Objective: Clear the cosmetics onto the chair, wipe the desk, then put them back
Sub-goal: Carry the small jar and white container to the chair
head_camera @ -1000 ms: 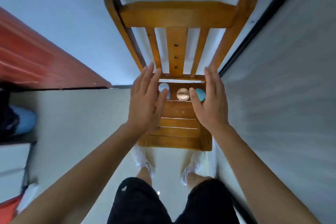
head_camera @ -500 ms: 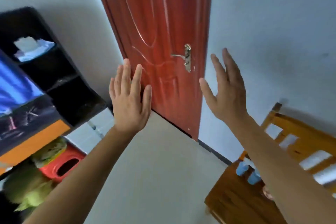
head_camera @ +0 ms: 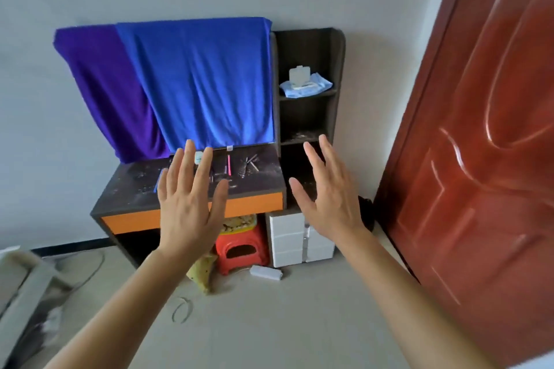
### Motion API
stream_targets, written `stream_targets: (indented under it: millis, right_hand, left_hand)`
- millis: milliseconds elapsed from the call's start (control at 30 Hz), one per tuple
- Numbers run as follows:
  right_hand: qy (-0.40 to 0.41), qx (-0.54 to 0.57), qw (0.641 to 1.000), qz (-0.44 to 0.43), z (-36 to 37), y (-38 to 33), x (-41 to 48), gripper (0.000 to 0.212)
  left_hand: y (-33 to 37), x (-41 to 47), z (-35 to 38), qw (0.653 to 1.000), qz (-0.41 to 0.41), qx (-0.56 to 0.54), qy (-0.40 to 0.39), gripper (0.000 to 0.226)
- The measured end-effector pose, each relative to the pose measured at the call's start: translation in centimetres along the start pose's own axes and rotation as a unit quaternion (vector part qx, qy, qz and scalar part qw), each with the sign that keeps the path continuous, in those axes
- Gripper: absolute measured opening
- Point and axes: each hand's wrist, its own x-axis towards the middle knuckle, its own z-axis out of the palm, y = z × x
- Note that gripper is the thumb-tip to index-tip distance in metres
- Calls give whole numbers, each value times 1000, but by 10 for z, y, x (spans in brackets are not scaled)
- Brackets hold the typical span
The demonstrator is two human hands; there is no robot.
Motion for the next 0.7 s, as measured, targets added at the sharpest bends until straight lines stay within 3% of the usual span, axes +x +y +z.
stream_targets:
  millis: [167, 467, 700]
  right_hand:
    - [-35, 40, 998, -16, 92, 11, 54, 68]
    - [-178, 76, 981, 20, 256, 74, 167, 71]
    - [-241, 100, 965, -18, 359, 69, 248, 74]
  left_hand:
    - [-66, 21, 53, 997, -75, 22, -21, 60]
    - [-170, 119, 176, 965, -177, 84, -177, 70]
    - [-243, 188, 211, 958, -218, 80, -166, 71]
